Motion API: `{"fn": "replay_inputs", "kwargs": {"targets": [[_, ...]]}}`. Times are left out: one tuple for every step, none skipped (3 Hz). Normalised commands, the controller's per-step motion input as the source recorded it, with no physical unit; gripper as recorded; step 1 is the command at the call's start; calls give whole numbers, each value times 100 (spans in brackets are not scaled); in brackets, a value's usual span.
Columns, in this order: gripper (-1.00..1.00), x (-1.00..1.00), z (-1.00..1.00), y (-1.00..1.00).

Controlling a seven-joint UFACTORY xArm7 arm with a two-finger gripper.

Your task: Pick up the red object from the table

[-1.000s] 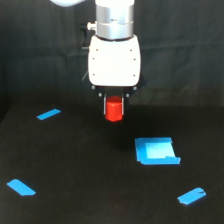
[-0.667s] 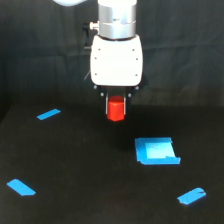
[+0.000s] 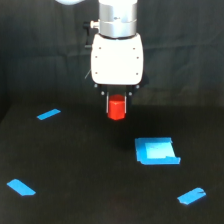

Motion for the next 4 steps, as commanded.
{"fn": "replay_inputs", "kwargs": {"targets": [[-100,-1,17,-3],[-98,4,16,-3],[-100,-1,10,-1],[-97,-1,6,-8]]}}
